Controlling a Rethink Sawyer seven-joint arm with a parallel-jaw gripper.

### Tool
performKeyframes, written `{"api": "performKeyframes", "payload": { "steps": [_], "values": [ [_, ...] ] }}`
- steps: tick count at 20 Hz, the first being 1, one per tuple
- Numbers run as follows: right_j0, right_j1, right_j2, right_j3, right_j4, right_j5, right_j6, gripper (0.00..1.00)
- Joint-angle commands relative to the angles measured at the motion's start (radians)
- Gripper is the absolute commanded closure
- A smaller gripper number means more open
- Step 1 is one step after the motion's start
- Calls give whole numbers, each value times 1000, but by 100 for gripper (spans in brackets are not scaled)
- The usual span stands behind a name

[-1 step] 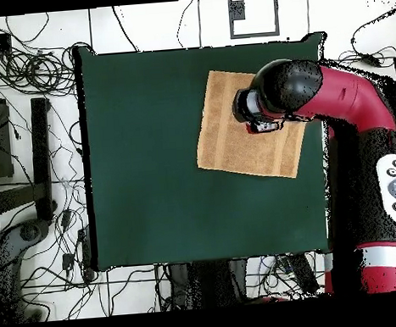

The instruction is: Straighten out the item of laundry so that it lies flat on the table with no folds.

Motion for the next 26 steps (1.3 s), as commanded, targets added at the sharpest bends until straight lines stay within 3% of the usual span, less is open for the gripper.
{"api": "performKeyframes", "payload": {
  "steps": [1,10,18,26],
  "values": [
    [63,15,-53,95,-94,34,-55,100],
    [87,22,-88,91,-137,5,-48,100],
    [127,29,-131,70,-151,57,0,100],
    [131,52,-164,109,-133,-58,50,100]
  ]
}}
